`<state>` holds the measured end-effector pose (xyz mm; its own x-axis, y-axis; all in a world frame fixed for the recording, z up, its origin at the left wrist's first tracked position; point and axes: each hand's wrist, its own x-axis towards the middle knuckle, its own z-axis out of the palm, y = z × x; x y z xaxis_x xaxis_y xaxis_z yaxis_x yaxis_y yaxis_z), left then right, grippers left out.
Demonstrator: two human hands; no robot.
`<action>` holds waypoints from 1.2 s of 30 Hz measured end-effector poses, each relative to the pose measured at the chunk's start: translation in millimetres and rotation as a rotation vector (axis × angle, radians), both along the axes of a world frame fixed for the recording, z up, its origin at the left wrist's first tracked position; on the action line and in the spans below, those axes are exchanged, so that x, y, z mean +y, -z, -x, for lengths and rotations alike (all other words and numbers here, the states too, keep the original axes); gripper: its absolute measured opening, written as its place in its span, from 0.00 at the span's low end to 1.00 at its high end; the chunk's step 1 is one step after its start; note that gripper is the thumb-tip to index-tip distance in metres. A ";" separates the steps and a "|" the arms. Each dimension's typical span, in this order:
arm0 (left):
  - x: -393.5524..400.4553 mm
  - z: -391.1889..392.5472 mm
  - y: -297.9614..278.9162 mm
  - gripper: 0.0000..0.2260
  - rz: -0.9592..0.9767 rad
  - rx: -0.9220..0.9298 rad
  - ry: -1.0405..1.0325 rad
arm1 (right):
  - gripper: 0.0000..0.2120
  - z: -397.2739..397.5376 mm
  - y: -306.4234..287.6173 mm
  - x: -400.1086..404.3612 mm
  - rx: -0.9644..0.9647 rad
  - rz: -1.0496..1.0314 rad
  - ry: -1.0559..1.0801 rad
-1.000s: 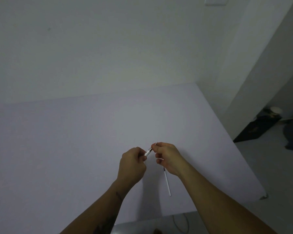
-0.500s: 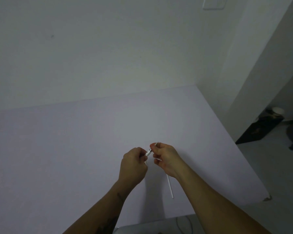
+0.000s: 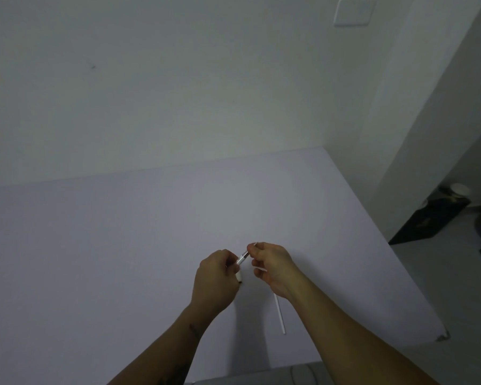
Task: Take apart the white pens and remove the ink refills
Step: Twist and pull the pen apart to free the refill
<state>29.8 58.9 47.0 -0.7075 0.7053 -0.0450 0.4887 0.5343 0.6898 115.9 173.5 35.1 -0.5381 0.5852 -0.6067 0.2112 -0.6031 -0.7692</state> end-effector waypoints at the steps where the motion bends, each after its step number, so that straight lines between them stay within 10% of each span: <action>1: 0.6 0.2 -1.0 0.04 0.001 -0.002 0.001 | 0.06 0.3 -0.9 0.7 0.019 0.005 -0.001; 36: 8.9 1.1 0.0 0.05 0.035 -0.005 -0.017 | 0.07 2.3 18.6 7.3 0.115 0.131 -0.035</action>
<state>28.7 67.8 47.0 -0.7190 0.6912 -0.0727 0.4761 0.5660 0.6730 113.6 180.8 16.5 -0.6270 0.4848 -0.6098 0.1493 -0.6934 -0.7049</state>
